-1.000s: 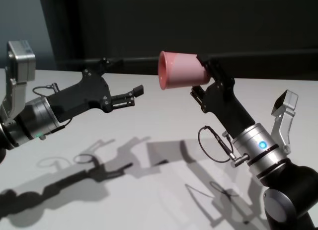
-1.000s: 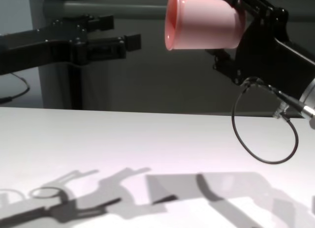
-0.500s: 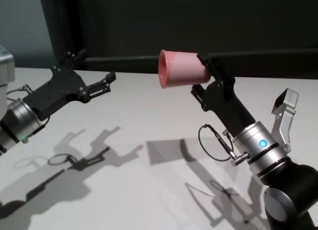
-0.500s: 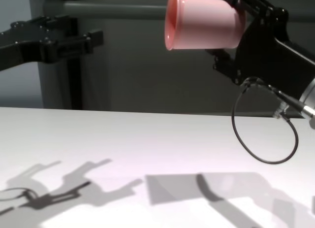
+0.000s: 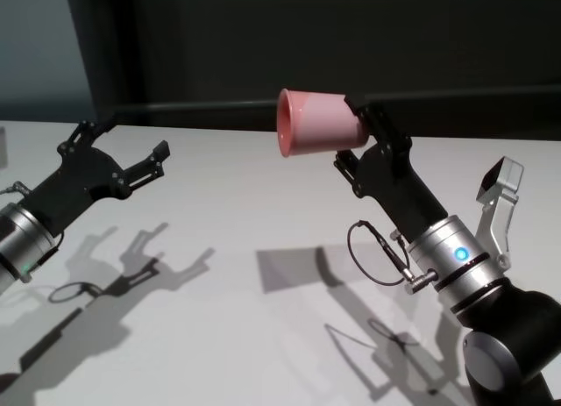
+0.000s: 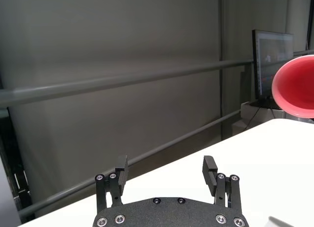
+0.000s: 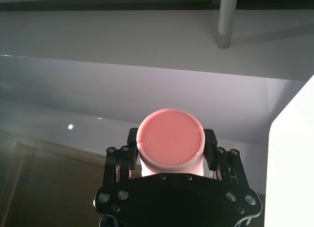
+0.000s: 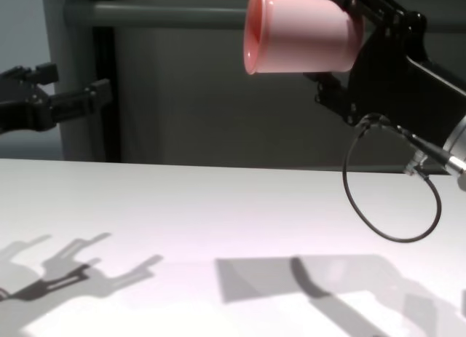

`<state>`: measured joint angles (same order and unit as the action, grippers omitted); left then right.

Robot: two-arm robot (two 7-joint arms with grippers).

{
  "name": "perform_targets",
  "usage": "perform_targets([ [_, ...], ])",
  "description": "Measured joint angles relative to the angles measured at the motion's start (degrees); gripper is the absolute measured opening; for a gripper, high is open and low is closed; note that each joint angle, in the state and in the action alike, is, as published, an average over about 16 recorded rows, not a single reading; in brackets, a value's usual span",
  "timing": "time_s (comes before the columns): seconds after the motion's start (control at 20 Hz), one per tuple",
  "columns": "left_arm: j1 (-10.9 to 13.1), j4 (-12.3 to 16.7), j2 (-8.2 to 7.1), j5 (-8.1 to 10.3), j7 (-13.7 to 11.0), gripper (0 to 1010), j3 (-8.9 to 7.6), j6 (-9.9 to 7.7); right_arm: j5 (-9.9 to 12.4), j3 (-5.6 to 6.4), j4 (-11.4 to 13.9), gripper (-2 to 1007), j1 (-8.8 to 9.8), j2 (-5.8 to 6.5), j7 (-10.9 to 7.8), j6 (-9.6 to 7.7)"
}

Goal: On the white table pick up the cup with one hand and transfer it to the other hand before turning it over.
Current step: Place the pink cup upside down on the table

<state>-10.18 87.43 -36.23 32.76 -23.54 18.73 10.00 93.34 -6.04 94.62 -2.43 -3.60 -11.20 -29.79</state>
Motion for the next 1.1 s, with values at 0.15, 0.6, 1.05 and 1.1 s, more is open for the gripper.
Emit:
perform_targets([
  [0.15,1.5,-0.4,0.4,-0.28,1.2,1001,-0.8,0.12,0.0,0.0,0.0,763,0.0,0.0,0.0,0.0],
  [0.6,4.6,-2.0,1.78,-1.84,2.8,1001,-2.09,2.17,0.0,0.0,0.0,763,0.0,0.0,0.0,0.0],
  [1.05,5.4,-3.2,2.97,-3.47,2.4,1001,-2.43,4.1,0.0,0.0,0.0,763,0.0,0.0,0.0,0.0],
  [1.1,5.5,-3.2,3.05,-3.57,2.4,1001,-2.46,4.18,0.0,0.0,0.0,763,0.0,0.0,0.0,0.0],
])
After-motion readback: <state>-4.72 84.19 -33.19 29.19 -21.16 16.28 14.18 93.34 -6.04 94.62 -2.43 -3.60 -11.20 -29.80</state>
